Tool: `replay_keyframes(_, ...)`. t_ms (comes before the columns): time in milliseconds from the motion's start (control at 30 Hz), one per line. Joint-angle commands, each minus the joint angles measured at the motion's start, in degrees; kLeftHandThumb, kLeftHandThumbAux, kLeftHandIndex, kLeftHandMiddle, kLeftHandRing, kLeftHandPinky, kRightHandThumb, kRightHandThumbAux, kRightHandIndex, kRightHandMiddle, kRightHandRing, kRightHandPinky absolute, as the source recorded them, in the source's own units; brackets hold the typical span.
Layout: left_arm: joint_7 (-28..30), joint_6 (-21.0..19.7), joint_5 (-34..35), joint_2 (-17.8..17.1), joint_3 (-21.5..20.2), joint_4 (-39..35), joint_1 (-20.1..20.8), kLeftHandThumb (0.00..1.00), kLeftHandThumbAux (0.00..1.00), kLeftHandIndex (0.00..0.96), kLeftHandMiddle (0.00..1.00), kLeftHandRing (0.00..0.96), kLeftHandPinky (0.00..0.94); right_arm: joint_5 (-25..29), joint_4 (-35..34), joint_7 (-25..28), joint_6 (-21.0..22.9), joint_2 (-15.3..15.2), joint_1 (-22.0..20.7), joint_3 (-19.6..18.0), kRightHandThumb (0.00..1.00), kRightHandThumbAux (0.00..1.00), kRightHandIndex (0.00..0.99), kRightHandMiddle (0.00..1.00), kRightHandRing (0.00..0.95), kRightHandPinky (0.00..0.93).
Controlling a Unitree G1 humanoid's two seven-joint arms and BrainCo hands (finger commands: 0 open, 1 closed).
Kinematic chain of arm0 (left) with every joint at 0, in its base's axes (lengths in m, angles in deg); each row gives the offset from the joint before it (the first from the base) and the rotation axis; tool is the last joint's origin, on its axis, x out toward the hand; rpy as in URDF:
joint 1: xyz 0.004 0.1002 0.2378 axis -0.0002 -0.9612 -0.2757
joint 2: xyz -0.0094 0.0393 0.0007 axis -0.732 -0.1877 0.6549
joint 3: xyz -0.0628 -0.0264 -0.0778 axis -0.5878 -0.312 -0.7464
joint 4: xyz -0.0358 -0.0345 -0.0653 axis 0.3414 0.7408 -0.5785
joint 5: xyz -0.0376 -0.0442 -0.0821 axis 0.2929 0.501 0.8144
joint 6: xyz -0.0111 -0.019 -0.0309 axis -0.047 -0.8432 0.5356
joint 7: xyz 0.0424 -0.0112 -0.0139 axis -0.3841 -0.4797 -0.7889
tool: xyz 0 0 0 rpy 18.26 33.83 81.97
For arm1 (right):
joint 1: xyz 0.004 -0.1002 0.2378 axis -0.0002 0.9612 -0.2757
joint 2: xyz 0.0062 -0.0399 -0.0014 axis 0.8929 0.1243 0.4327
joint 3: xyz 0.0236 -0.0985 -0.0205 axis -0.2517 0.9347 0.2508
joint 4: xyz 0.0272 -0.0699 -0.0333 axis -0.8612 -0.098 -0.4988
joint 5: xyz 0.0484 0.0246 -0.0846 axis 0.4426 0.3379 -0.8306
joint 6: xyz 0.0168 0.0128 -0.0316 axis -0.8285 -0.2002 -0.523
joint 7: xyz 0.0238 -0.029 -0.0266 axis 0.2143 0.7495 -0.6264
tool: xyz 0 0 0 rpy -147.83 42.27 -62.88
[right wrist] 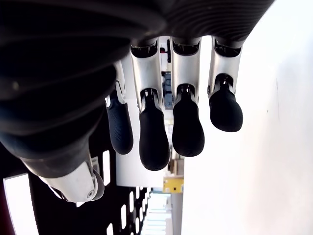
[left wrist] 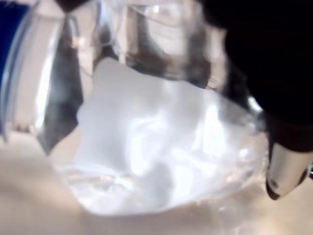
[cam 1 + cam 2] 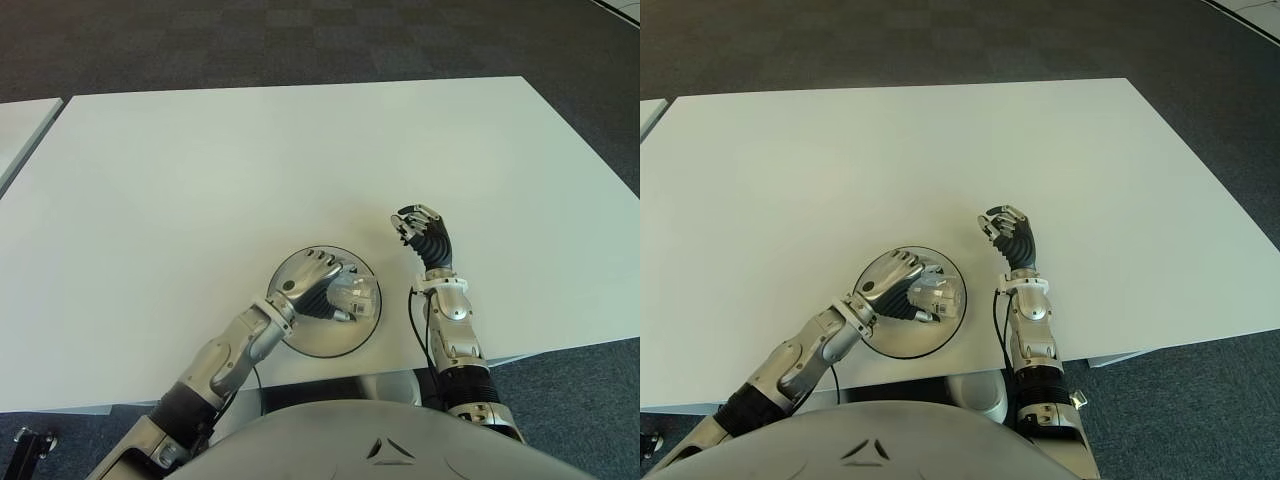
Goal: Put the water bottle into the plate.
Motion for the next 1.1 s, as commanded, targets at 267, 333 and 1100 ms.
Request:
replay_keyframes(267,5.5,-1.5,-0.4,-1.8,0.7,0.1,0.7,0.214,0.749,0.106,0.135,0.129,0.127,0.3,0.4,-0.2,0.7,0.1,0.3,0.1,0.711,0.725,0.438,0.702,0.711,0.733)
replay_keyframes(333,5.7,-1.4,-0.5,-2.0,0.7,0.1,1.0,0.154,0.749,0.063,0.086,0.08,0.07,0.5,0.4,0.0,0.8,0.1,0.2,0.1,0.711,0.724,0.438,0.704,0.712,0.738)
replay_keyframes(1100,-3.6,0.2,-5.2,-2.7,0.8,0.7,1.6,0.041,0.594,0.0,0.0,0.0,0.0,0.5,0.7,-0.1,1.2,0.1,-0.1,-0.1,0.712,0.723,0.438,0.699,0.709,0.733)
